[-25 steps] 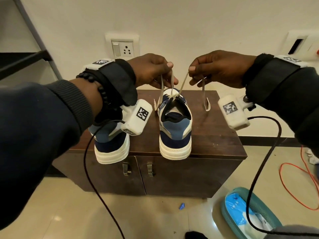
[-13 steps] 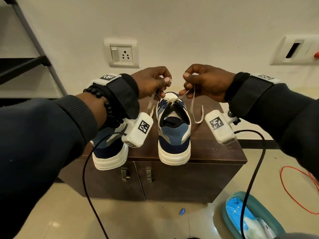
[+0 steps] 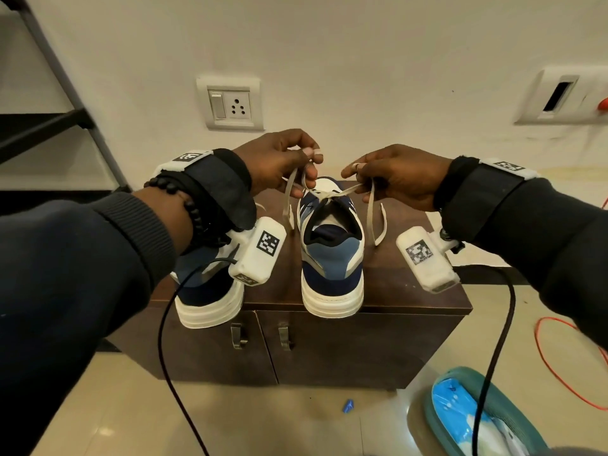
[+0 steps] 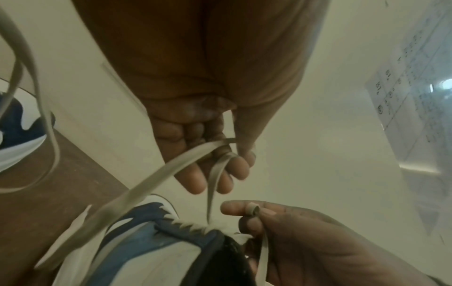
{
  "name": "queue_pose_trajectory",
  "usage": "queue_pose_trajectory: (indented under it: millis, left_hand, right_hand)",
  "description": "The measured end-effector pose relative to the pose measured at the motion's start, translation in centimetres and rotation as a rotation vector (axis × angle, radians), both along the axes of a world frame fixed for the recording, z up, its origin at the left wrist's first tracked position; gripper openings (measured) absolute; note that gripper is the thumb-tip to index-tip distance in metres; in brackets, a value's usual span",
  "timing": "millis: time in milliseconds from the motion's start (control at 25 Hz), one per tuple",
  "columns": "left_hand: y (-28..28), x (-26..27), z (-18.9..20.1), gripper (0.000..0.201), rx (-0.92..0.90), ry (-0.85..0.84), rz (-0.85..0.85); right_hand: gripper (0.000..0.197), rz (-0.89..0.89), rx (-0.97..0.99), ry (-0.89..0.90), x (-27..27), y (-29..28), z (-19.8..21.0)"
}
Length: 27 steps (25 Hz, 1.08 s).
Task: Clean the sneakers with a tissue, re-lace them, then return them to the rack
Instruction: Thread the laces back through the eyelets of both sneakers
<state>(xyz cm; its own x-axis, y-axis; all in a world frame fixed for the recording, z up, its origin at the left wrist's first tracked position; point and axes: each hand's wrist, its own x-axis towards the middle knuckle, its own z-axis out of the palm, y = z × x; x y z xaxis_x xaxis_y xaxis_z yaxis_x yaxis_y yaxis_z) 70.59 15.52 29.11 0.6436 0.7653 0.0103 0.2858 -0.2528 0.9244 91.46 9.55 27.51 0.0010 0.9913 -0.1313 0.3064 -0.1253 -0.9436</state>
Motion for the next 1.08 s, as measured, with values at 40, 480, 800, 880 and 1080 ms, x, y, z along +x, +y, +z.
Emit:
queue_pose_trajectory:
  millis: [40, 480, 800, 880, 1080]
  left_hand:
    - [-0.1, -0.1, 0.3, 0.013, 0.021, -0.037, -0.027]
    - [-0.3, 2.0, 1.0, 0.036, 0.149, 0.051, 0.038]
    - [-0.2, 1.2, 1.3, 0.031, 0.248, -0.026, 0.049]
    - [-0.2, 1.0, 2.0, 0.036, 0.206, -0.104, 0.086]
    - [0.1, 0.8, 2.6, 0.039, 0.211, -0.003, 0.180]
  right_hand:
    - [0.024, 0.005, 0.021, 0.017, -0.2, 0.2, 0.2]
    - [0.009, 0.007, 0.215, 0.046, -2.0, 1.1, 1.8]
    - [0.018, 0.016, 0.219, 0.041, -0.5, 0.4, 1.5]
    - [0.020, -0.040, 0.286, 0.086, -0.4, 0.3, 2.2]
    - [0.020, -0.112, 0.230, 0.252, -0.3, 0.3, 2.8]
